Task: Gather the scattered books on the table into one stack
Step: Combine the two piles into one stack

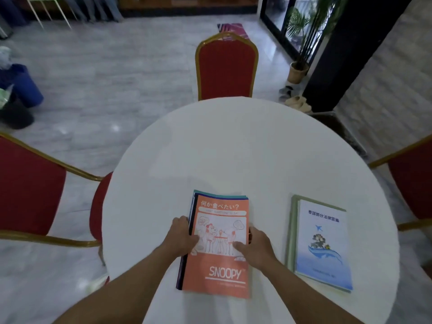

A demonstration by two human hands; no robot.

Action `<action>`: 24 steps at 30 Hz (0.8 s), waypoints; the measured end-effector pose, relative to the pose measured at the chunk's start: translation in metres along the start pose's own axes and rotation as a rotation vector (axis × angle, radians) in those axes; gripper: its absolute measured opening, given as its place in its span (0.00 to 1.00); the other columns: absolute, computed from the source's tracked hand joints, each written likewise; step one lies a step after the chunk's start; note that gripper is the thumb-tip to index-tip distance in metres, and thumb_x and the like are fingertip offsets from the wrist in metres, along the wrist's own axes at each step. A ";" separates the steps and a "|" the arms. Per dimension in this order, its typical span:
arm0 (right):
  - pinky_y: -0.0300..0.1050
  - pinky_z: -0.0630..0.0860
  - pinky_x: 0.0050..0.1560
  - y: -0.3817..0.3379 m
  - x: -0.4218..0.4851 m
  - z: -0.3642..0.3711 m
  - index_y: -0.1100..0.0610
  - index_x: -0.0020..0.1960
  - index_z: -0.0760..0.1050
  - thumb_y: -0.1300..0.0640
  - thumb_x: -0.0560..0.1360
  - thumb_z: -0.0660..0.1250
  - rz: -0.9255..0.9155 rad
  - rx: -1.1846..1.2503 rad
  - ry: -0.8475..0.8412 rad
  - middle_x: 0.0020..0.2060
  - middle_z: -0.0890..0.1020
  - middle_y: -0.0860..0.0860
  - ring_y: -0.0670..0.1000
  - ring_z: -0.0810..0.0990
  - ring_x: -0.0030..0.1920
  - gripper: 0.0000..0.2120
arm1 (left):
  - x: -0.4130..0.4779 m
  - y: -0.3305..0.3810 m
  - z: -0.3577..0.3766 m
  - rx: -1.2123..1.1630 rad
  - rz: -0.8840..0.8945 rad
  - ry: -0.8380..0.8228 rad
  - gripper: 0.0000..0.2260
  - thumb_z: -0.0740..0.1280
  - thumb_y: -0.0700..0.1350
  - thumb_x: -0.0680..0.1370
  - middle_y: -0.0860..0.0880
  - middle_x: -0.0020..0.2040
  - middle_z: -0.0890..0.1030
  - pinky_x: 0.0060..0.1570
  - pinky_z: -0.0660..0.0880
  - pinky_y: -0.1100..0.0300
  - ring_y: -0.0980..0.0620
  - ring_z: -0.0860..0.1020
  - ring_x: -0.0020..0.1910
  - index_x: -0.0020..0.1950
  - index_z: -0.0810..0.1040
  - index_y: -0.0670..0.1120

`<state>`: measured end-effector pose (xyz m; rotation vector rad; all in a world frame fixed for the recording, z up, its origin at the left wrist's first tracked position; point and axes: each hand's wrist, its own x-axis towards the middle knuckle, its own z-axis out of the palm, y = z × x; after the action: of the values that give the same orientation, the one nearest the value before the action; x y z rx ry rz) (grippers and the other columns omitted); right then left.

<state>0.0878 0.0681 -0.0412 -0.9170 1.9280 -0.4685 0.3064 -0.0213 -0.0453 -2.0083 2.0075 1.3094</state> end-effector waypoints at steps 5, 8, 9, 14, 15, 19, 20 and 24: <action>0.45 0.82 0.51 0.006 0.009 0.002 0.54 0.61 0.77 0.51 0.71 0.79 0.017 -0.096 0.019 0.58 0.85 0.50 0.50 0.84 0.53 0.22 | 0.007 -0.005 -0.001 0.109 0.020 -0.046 0.15 0.70 0.47 0.76 0.46 0.58 0.71 0.51 0.78 0.58 0.47 0.76 0.54 0.61 0.74 0.43; 0.51 0.83 0.54 0.004 0.013 0.001 0.54 0.61 0.72 0.52 0.68 0.82 0.055 -0.081 0.019 0.57 0.84 0.50 0.52 0.85 0.54 0.27 | 0.009 -0.002 -0.005 0.221 0.089 -0.096 0.13 0.69 0.47 0.77 0.43 0.58 0.82 0.59 0.77 0.47 0.42 0.78 0.58 0.59 0.80 0.43; 0.51 0.84 0.54 0.004 0.014 0.002 0.53 0.60 0.70 0.52 0.67 0.82 0.063 -0.082 0.023 0.57 0.84 0.51 0.52 0.85 0.54 0.28 | 0.009 -0.002 -0.006 0.233 0.087 -0.103 0.14 0.69 0.48 0.77 0.42 0.58 0.82 0.59 0.77 0.47 0.42 0.78 0.59 0.59 0.80 0.43; 0.41 0.80 0.45 0.005 0.015 0.005 0.51 0.57 0.69 0.51 0.67 0.82 0.057 -0.085 0.045 0.58 0.83 0.51 0.50 0.83 0.50 0.27 | 0.008 0.002 -0.004 0.201 0.002 -0.082 0.19 0.72 0.48 0.75 0.41 0.63 0.73 0.56 0.80 0.52 0.43 0.77 0.61 0.62 0.73 0.42; 0.41 0.79 0.44 0.007 0.014 0.005 0.51 0.57 0.69 0.50 0.67 0.82 0.052 -0.087 0.045 0.58 0.83 0.51 0.50 0.83 0.51 0.27 | 0.008 0.005 -0.005 0.213 -0.005 -0.070 0.20 0.73 0.48 0.75 0.41 0.64 0.71 0.55 0.79 0.53 0.43 0.76 0.62 0.63 0.72 0.43; 0.43 0.79 0.49 0.012 0.012 0.003 0.52 0.63 0.70 0.45 0.71 0.78 0.007 -0.136 0.041 0.60 0.80 0.51 0.51 0.82 0.55 0.27 | 0.008 0.027 -0.003 0.341 0.064 0.035 0.31 0.75 0.47 0.72 0.44 0.67 0.66 0.57 0.77 0.52 0.45 0.71 0.66 0.70 0.63 0.47; 0.44 0.78 0.50 0.013 0.011 -0.001 0.53 0.66 0.70 0.43 0.73 0.76 -0.003 -0.140 0.052 0.61 0.78 0.51 0.50 0.80 0.55 0.28 | 0.009 0.034 -0.001 0.378 0.106 0.080 0.32 0.74 0.48 0.72 0.44 0.66 0.67 0.58 0.77 0.53 0.45 0.71 0.65 0.71 0.62 0.48; 0.39 0.71 0.54 0.023 0.004 -0.032 0.53 0.68 0.72 0.46 0.76 0.72 -0.135 -0.138 0.179 0.60 0.77 0.51 0.48 0.77 0.56 0.23 | 0.009 0.072 0.026 0.387 0.250 0.107 0.29 0.72 0.49 0.73 0.45 0.68 0.68 0.63 0.74 0.52 0.45 0.69 0.66 0.71 0.66 0.46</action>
<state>0.0501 0.0783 -0.0422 -1.1321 2.0894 -0.5160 0.2313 -0.0274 -0.0291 -1.7288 2.3962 0.7662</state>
